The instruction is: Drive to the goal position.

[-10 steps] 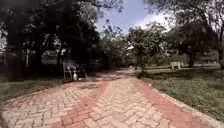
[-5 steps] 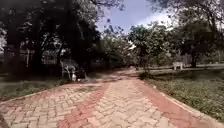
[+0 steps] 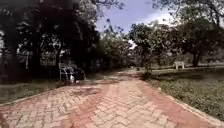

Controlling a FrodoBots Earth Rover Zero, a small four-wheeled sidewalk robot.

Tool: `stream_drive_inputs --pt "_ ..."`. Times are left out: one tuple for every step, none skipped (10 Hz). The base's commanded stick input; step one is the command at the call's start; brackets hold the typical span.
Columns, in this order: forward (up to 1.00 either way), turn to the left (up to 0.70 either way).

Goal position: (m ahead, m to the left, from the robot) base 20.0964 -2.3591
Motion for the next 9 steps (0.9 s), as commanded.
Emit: stream_drive_inputs --pt "0.70 -0.01" --pt "0.70 -0.06" --pt "0.70 -0.35" --pt "0.70 -0.35" --pt "0.70 0.00" --pt "0.70 0.00" --pt "0.70 -0.04" --pt "0.70 -0.22" --pt "0.70 -0.29"
